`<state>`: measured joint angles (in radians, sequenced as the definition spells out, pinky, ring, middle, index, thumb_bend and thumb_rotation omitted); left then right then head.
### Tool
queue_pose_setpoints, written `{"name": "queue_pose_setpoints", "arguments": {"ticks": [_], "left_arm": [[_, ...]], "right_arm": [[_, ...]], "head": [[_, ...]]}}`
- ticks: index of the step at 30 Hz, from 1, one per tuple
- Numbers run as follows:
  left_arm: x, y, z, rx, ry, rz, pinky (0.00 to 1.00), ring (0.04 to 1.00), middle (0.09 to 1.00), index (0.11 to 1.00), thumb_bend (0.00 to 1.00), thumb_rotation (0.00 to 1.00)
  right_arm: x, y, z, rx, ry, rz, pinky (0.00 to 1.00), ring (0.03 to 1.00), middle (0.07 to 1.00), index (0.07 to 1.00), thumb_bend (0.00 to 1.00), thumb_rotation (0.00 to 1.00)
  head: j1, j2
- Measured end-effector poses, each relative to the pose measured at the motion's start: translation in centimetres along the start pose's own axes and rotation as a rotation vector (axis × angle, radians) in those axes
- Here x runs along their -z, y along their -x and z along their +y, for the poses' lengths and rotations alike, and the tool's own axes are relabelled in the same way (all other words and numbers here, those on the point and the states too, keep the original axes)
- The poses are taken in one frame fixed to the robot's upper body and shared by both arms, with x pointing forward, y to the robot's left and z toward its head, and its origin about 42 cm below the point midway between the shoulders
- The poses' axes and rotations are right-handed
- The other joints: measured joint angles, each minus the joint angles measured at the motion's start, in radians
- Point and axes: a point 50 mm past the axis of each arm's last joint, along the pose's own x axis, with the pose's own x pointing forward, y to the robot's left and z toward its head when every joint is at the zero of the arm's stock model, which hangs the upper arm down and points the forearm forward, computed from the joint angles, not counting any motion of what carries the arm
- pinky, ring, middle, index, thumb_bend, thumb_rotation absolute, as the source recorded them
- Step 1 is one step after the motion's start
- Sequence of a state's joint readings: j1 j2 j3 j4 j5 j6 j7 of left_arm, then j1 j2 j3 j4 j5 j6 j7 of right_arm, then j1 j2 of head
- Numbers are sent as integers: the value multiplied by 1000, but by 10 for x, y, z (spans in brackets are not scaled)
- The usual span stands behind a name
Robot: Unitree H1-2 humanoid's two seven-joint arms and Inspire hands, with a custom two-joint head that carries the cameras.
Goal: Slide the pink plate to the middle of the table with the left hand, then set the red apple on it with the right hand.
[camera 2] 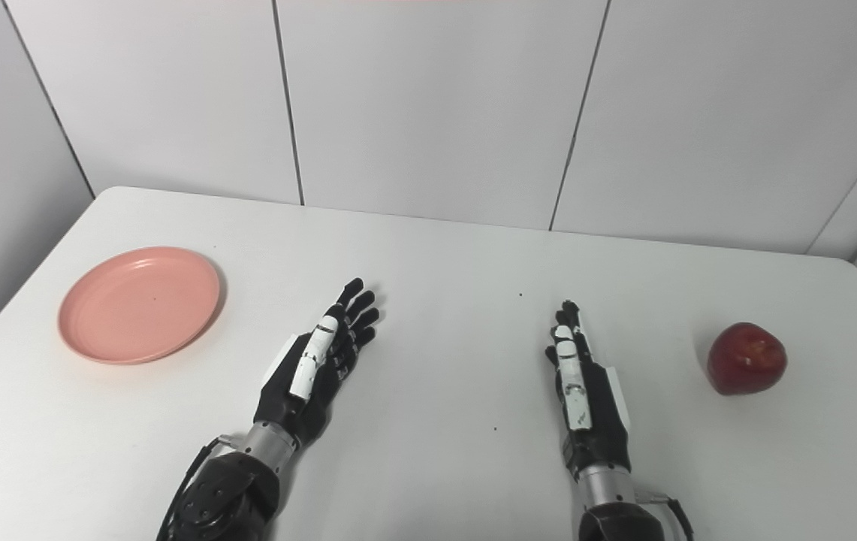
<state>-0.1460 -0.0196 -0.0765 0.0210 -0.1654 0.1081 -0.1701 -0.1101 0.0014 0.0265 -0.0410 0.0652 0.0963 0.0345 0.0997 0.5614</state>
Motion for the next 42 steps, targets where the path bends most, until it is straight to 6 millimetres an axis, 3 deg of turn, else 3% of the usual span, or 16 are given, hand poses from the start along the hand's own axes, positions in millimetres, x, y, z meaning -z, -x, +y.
{"name": "queue_pose_setpoints", "arguments": {"ticks": [5,15,22,31,37,42], "left_arm": [[-11,-1,15,-4,-40,16,977,952,962,952,434,1000],[-53,-18,29,-15,-88,-87,957,944,958,947,428,1000],[-73,-16,45,-60,-114,-143,956,948,959,943,407,1000],[-118,-22,61,-138,-116,-249,951,938,950,934,403,1000],[-126,-22,77,-185,-133,-253,950,936,945,923,391,1000],[-128,-26,107,-252,-154,-250,957,938,948,923,408,1000]], "right_arm": [[2,0,-1,-3,-4,-12,1000,1000,1000,1000,204,1000],[2,0,-1,-10,-8,-12,1000,1000,1000,1000,206,1000],[2,0,-2,-9,-8,-12,1000,1000,1000,1000,195,1000],[3,0,-4,-17,-11,-14,1000,1000,1000,1000,210,1000],[3,0,-6,-21,-23,-17,1000,1000,1000,1000,218,1000],[4,1,-7,-19,-28,-17,1000,1000,1000,1000,225,1000]], "head": [[6,-3],[14,-8],[26,-15],[43,-23],[51,-25],[57,-26]]}}
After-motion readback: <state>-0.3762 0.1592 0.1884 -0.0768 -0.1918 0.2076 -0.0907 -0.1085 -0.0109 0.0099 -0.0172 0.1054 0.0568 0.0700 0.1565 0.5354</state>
